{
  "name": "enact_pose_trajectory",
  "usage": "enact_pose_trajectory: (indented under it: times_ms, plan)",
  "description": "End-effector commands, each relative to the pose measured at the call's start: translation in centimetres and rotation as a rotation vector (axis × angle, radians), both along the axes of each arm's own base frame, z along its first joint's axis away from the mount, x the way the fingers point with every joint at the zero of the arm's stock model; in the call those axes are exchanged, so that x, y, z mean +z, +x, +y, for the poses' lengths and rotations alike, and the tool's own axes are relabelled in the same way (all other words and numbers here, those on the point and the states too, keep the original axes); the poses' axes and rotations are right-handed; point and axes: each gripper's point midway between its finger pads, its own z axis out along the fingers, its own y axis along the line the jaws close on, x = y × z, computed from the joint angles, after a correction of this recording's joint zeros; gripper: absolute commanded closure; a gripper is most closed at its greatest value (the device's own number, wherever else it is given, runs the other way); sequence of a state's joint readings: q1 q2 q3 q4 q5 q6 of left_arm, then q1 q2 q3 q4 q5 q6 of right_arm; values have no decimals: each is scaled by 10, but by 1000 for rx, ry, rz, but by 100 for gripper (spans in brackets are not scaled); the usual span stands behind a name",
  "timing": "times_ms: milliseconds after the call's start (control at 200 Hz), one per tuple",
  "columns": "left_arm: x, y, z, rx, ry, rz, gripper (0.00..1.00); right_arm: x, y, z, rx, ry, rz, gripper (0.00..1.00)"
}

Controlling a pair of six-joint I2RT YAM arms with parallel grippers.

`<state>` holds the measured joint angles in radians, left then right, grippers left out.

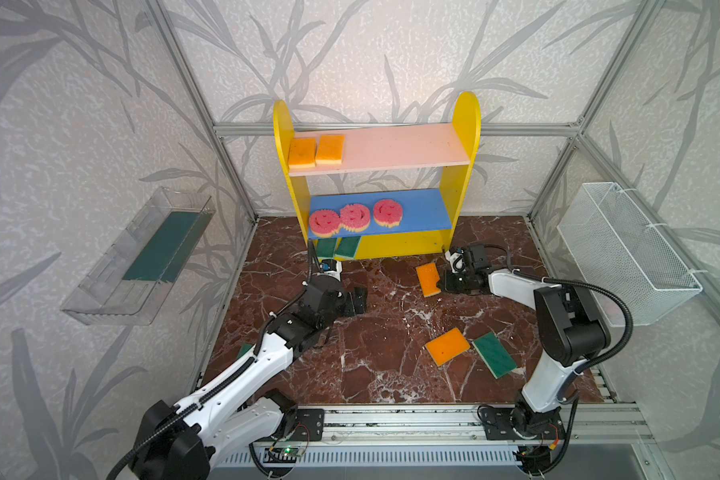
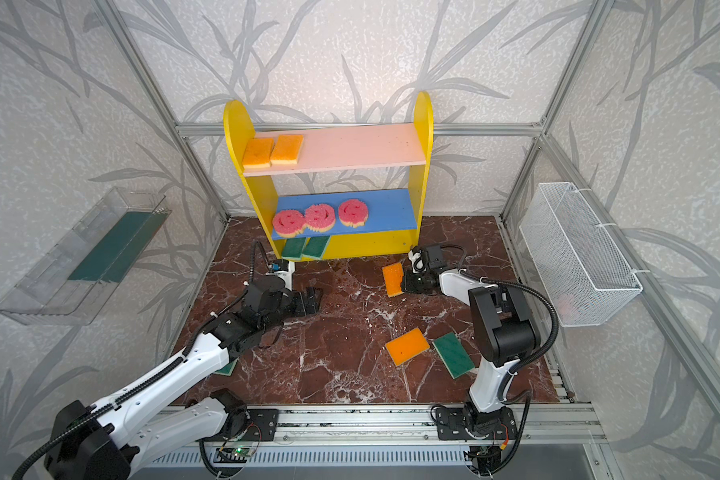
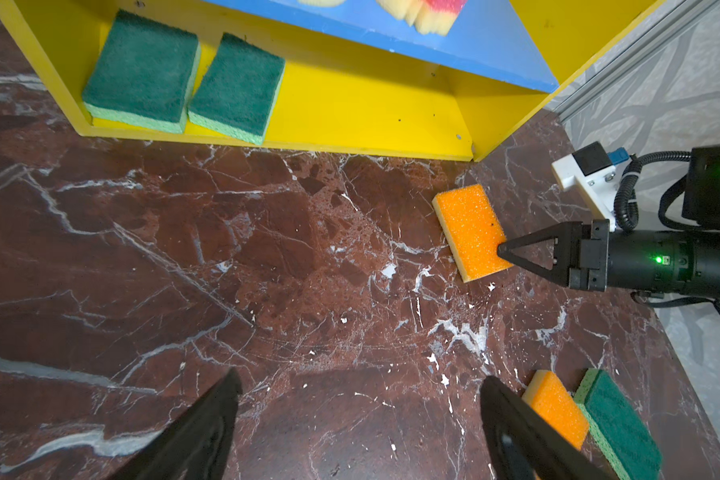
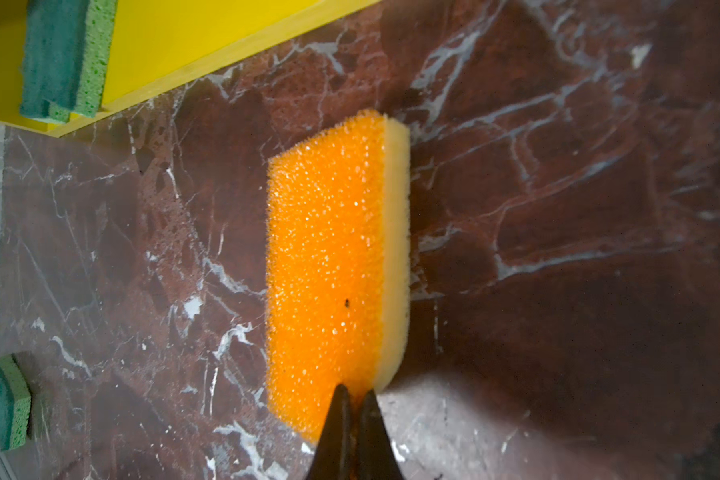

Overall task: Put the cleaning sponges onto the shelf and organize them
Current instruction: 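Grasp the orange-yellow sponge on the table with the right gripper, then lift the sponge up to the pink top shelf with the right gripper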

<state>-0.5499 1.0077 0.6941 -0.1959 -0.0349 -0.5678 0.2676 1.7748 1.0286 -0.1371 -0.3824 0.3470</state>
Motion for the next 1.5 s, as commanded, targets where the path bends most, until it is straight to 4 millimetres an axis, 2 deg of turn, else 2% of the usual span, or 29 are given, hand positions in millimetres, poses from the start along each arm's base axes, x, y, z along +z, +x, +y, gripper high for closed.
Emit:
enact_pose_trajectory:
  times_ms: [0, 185, 555, 730, 745, 895, 1050, 1055, 1060, 1100, 1105, 1110, 1115, 1125, 1130, 1135, 1169, 1494]
  plan:
    - [16, 2, 10, 37, 20, -25, 8, 42, -7, 14, 52, -4, -84, 100]
    - [27, 2, 19, 52, 28, -38, 8, 113, -10, 47, 146, 6, -234, 100]
    - [36, 0, 36, 71, 60, -40, 8, 288, 6, 116, 268, 158, -603, 100]
    - [37, -3, 42, 77, 61, -39, 8, 348, 17, 139, 306, 209, -712, 100]
    - [37, -3, 42, 75, 61, -38, 8, 342, 23, 144, 311, 206, -700, 100]
    - [31, -3, 40, 67, 66, -15, 8, 369, 43, 163, 335, 245, -745, 100]
    - [27, -2, 38, 59, 59, -2, 8, 380, 65, 182, 340, 270, -751, 100]
    - [27, -2, 38, 60, 59, -2, 8, 389, 63, 181, 339, 278, -769, 100]
    - [27, -2, 37, 59, 59, -2, 8, 382, 66, 183, 341, 274, -754, 100]
    - [26, -1, 37, 57, 58, 2, 8, 383, 71, 188, 339, 283, -752, 100]
    - [25, -2, 37, 56, 58, 3, 8, 389, 70, 187, 338, 288, -764, 100]
    - [25, -2, 36, 55, 58, 3, 8, 382, 73, 189, 338, 284, -750, 100]
    - [25, -2, 36, 55, 58, 3, 8, 390, 71, 188, 336, 291, -766, 100]
    - [25, -1, 37, 56, 58, 4, 8, 384, 75, 190, 335, 289, -753, 100]
    - [25, -1, 37, 56, 58, 5, 8, 391, 73, 189, 333, 296, -766, 100]
    - [25, -1, 36, 55, 58, 4, 8, 384, 76, 191, 333, 291, -753, 100]
    - [25, -1, 35, 53, 57, 5, 8, 393, 78, 191, 325, 306, -767, 100]
    - [24, 0, 32, 36, 55, 17, 8, 402, 106, 205, 248, 420, -797, 100]
